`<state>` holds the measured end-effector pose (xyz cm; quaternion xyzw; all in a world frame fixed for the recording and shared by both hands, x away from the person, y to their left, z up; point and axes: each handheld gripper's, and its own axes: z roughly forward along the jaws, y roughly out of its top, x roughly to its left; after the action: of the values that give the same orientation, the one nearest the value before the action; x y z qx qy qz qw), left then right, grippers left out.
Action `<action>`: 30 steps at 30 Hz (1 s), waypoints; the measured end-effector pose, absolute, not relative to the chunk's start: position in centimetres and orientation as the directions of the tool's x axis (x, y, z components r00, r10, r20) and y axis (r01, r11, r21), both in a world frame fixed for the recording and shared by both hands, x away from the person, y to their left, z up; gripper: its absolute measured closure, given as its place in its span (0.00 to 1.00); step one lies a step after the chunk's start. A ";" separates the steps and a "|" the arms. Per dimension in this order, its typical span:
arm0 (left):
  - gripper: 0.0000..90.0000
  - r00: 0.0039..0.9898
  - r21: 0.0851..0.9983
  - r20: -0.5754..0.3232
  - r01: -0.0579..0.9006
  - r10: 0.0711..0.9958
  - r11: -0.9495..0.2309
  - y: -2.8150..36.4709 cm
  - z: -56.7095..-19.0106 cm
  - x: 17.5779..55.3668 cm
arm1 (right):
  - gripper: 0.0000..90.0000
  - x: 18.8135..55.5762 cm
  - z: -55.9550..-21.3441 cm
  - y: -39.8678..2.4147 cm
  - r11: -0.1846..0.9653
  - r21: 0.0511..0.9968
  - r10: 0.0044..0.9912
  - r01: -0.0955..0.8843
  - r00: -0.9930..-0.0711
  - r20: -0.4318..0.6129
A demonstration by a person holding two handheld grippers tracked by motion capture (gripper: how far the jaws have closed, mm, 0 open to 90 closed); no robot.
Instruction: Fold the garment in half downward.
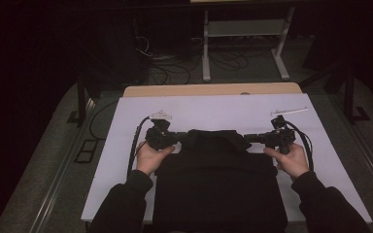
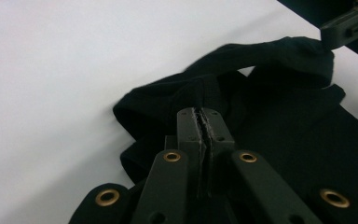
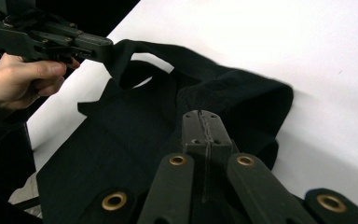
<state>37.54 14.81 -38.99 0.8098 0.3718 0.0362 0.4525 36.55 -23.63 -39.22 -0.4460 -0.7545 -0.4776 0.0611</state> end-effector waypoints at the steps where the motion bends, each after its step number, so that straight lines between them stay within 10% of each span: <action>1: 0.96 0.724 0.759 -0.278 0.569 0.631 -0.317 14.8 -39.0 37.3 | 0.99 36.4 -39.4 -23.6 0.152 0.665 0.612 0.732 -0.598 0.517; 30: 0.96 0.771 0.743 -0.311 0.561 0.555 -0.364 16.1 -39.9 32.5 | 0.99 31.8 -40.2 -24.0 0.225 0.622 0.562 0.750 -0.621 0.546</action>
<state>32.47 16.12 -39.85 0.8259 0.3381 -0.0034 0.4513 31.78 -23.96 -40.18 -0.4228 -0.7759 -0.4568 0.1028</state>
